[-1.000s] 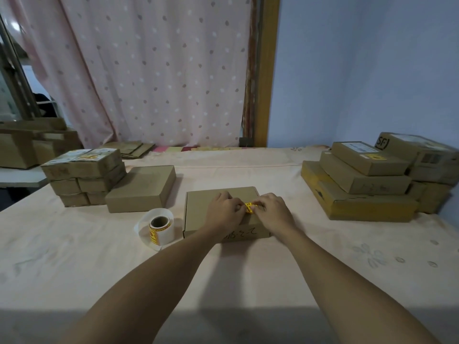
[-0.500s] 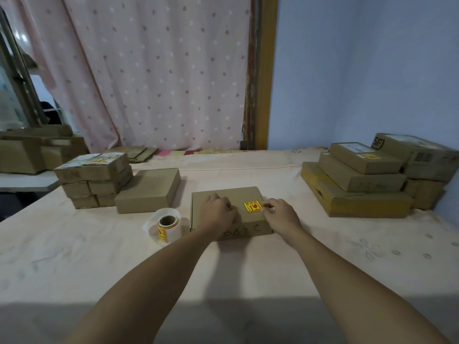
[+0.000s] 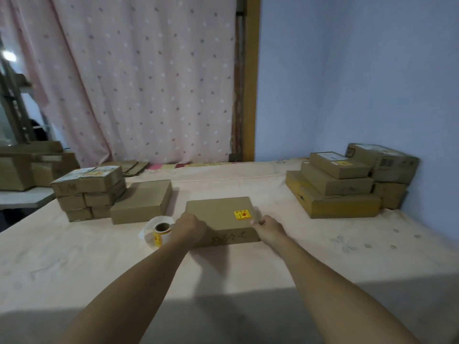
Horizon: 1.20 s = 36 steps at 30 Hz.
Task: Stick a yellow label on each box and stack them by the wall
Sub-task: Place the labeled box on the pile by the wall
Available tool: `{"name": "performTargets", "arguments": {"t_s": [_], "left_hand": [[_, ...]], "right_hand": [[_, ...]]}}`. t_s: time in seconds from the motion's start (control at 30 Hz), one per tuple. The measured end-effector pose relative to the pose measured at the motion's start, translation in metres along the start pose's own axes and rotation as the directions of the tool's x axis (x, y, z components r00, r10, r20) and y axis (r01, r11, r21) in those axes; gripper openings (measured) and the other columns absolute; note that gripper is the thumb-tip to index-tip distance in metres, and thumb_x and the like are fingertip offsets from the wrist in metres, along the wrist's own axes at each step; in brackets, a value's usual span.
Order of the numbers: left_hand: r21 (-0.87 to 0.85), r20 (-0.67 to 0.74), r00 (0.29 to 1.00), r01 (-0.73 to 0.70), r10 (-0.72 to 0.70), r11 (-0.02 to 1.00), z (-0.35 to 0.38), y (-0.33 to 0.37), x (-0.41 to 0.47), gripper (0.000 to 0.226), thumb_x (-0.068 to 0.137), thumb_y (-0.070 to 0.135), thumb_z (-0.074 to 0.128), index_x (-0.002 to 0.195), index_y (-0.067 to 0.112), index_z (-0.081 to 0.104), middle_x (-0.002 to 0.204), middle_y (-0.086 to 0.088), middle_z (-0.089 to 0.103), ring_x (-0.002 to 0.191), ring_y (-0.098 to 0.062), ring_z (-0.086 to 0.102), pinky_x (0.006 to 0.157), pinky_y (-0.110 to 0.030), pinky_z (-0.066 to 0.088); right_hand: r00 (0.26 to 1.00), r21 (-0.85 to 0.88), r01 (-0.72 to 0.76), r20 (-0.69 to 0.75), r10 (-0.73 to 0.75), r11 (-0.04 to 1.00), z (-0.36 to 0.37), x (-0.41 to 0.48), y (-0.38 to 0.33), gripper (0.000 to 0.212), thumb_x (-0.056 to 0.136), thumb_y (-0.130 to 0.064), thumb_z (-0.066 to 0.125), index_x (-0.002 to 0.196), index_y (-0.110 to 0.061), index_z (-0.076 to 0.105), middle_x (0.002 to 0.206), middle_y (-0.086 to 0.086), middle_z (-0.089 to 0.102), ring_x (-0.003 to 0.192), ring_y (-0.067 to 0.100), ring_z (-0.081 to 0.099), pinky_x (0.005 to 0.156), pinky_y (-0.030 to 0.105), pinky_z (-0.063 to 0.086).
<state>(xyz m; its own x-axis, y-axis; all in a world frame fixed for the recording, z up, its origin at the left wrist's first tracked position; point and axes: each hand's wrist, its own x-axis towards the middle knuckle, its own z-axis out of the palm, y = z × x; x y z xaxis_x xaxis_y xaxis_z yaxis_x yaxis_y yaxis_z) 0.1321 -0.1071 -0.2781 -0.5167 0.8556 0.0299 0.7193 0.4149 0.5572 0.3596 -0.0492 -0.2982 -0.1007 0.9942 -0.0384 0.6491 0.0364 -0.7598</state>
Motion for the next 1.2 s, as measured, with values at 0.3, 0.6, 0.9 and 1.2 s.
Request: {"name": "performTargets", "arguments": {"t_s": [0.3,0.6,0.9,1.2], "left_hand": [[-0.390,-0.118,0.992,-0.015,-0.033,0.921,0.006,0.029,-0.015,0.038,0.085,0.032,0.069,0.110,0.006,0.057,0.109,-0.017,0.064,0.101,-0.037,0.059,0.087,-0.042,0.052],[-0.719,-0.174,0.985,-0.115,-0.017,0.685,0.012,0.108,-0.012,0.067,0.087,0.037,0.072,0.138,0.005,0.045,0.131,-0.016,0.054,0.118,-0.033,0.050,0.095,-0.042,0.047],[-0.900,0.191,0.952,0.072,0.241,0.430,0.069,0.227,-0.050,0.082,0.076,0.048,0.082,0.137,0.019,0.035,0.119,-0.005,0.058,0.109,-0.028,0.060,0.096,-0.051,0.054],[-0.947,0.231,0.927,0.145,0.294,0.288,0.089,0.322,-0.020,0.064,0.072,0.042,0.079,0.128,0.020,0.059,0.117,-0.004,0.069,0.105,-0.027,0.067,0.094,-0.047,0.056]], "right_hand": [[0.993,0.606,-0.113,0.055,0.101,0.787,-0.050,-0.027,0.014,0.041,0.080,-0.042,0.074,0.109,-0.014,0.066,0.099,0.005,0.077,0.098,0.022,0.071,0.095,0.045,0.057],[0.989,0.847,-0.098,0.024,0.147,0.522,-0.121,-0.028,0.027,0.035,0.086,-0.021,0.079,0.116,-0.008,0.069,0.092,0.009,0.077,0.091,0.024,0.072,0.068,0.034,0.058],[0.979,0.911,0.063,-0.135,0.151,0.407,-0.155,0.008,0.020,0.052,0.078,-0.030,0.087,0.122,-0.012,0.066,0.104,0.007,0.078,0.096,0.021,0.075,0.076,0.033,0.061],[0.933,0.784,0.137,-0.308,0.188,0.605,-0.200,0.053,0.035,0.054,0.076,-0.061,0.075,0.111,-0.024,0.059,0.110,0.004,0.070,0.102,0.023,0.069,0.094,0.046,0.057]]}}
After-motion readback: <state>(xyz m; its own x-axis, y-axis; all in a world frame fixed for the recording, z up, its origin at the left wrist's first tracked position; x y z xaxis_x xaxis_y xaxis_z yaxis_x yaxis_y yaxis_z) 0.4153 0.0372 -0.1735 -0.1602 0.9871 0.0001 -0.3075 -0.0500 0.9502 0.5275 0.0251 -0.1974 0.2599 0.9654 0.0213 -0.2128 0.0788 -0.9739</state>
